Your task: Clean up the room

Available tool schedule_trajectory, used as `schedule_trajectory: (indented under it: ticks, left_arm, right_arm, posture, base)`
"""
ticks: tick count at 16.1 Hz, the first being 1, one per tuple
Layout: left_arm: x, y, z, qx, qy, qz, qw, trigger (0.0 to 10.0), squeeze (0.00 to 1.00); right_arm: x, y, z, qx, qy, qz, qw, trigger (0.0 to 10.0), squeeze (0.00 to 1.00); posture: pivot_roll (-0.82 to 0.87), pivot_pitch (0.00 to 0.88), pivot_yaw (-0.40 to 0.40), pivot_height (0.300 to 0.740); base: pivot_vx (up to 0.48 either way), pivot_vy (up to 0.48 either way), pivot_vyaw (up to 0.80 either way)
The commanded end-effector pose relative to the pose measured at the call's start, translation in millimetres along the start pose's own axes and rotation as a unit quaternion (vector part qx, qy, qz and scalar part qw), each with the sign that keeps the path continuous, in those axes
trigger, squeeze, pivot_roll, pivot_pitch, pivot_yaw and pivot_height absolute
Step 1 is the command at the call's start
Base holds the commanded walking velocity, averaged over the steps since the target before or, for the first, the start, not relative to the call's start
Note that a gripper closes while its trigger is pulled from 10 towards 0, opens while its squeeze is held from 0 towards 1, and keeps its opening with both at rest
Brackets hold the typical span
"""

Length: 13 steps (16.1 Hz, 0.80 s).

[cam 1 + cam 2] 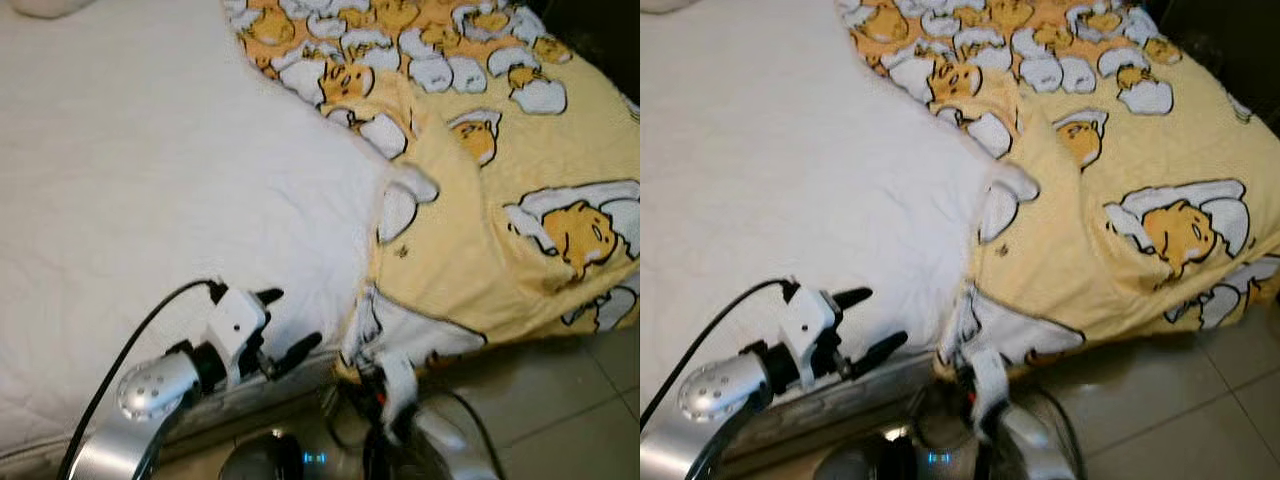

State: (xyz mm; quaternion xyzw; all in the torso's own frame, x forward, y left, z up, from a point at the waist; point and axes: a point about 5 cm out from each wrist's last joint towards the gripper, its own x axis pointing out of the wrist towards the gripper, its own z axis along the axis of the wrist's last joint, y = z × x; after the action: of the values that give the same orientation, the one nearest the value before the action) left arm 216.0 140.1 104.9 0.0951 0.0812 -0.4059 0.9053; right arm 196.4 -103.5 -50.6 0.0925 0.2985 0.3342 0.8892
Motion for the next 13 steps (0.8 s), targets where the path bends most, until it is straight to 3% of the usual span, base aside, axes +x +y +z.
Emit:
schedule_trajectory:
  ticks: [1, 7, 10, 13]
  left_arm:
    - [0.9, -4.6, 2.6, 0.000, -0.002, -0.006, 1.000, 10.0, 0.00]
    - [1.9, -6.6, 1.1, -0.006, -0.004, -0.003, 1.000, 10.0, 0.00]
    - [2.9, -7.7, -0.1, -0.010, -0.004, -0.002, 1.000, 10.0, 0.00]
    - [3.8, -9.0, -0.8, -0.011, -0.006, -0.001, 1.000, 10.0, 0.00]
  right_arm:
    - [-0.3, 8.1, -7.6, 0.000, 0.020, 0.032, 0.999, 0.0, 0.00]
    - [-40.5, 5.3, -40.7, -0.024, 0.085, 0.089, 0.992, 0.0, 0.00]
    - [-67.7, -1.2, -71.6, -0.040, 0.186, 0.116, 0.975, 0.0, 0.00]
    - [-85.7, -9.2, -97.7, -0.037, 0.269, 0.099, 0.957, 0.0, 0.00]
  posture:
    - [0.17, 0.200, 0.025, 0.740]
    - [0.16, 0.193, 0.019, 0.740]
    - [0.16, 0.184, 0.013, 0.740]
    - [0.16, 0.175, 0.007, 0.740]
  base:
    - [0.000, 0.000, 0.00]
    - [0.000, 0.000, 0.00]
    - [0.000, 0.000, 0.00]
    - [0.000, 0.000, 0.00]
